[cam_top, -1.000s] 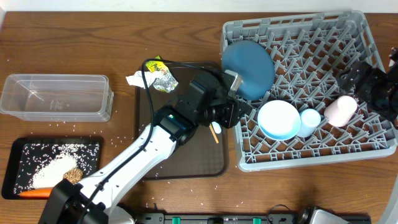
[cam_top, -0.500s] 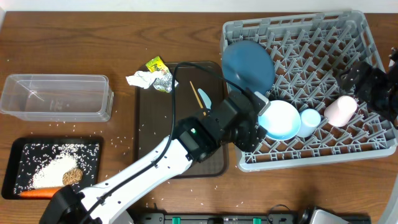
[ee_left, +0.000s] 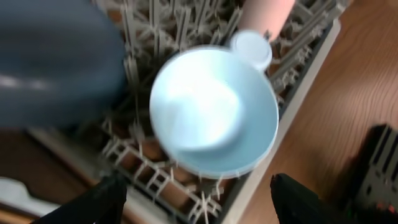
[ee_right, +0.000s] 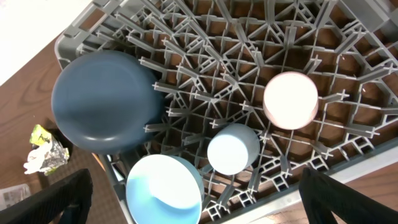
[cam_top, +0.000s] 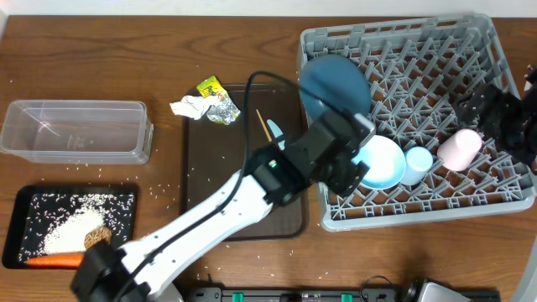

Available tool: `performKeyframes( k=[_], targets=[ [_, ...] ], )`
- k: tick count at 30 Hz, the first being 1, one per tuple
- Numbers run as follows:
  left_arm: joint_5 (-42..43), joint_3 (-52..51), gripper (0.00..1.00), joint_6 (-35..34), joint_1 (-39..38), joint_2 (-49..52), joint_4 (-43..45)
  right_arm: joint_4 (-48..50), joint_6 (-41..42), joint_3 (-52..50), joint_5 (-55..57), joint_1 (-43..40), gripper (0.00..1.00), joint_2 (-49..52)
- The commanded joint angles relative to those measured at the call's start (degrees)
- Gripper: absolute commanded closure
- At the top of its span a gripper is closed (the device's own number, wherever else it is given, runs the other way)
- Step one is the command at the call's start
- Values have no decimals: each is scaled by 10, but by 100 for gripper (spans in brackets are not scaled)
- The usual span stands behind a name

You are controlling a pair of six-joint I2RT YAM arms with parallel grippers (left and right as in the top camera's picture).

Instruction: Sort waste into correct bins and load items into the dishwasher rack

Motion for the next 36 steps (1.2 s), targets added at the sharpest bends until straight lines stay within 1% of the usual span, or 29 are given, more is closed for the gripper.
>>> performKeyframes(
  k=[1, 4, 5, 7, 10, 13, 15, 19, 23, 25, 31, 33, 34, 36],
  targets=[
    [-5, 38, 25, 3, 3, 41, -3, -3, -9, 2, 2, -4, 1, -2],
    [4, 50, 26, 4, 3, 70, 8, -4, -9, 2, 2, -4, 1, -2],
    [24, 50, 28, 15, 2, 78, 15, -5, -9, 2, 2, -4, 1, -2],
    [58, 50, 32, 48, -2, 89, 21, -7, -9, 2, 2, -4, 1, -2],
    [61, 50, 32, 101, -19, 95, 20, -8, -9, 2, 2, -4, 1, -2],
    [59, 50, 32, 170, -45, 95, 22, -7, -9, 2, 2, -4, 1, -2],
    [57, 50, 32, 198, -61, 97, 22, -7, -9, 2, 2, -4, 1, -2],
    [56, 50, 32, 233, -89, 117, 20, -8, -9, 2, 2, -4, 1, -2],
    [8, 50, 32, 241, -106, 143, 21, -9, -9, 2, 2, -4, 1, -2],
    [-2, 50, 32, 259, -111, 149, 21, -9, -9, 2, 2, -4, 1, -2],
    [-56, 50, 32, 270, -113, 158, 32, -10, -9, 2, 2, -4, 1, -2],
    [-57, 50, 36, 271, -113, 158, 32, -10, -9, 2, 2, -4, 1, -2],
    [-57, 50, 39, 271, -113, 158, 33, -10, -9, 2, 2, -4, 1, -2],
    [-57, 50, 50, 271, -113, 160, 35, -10, -9, 2, 2, -4, 1, -2]
  ],
)
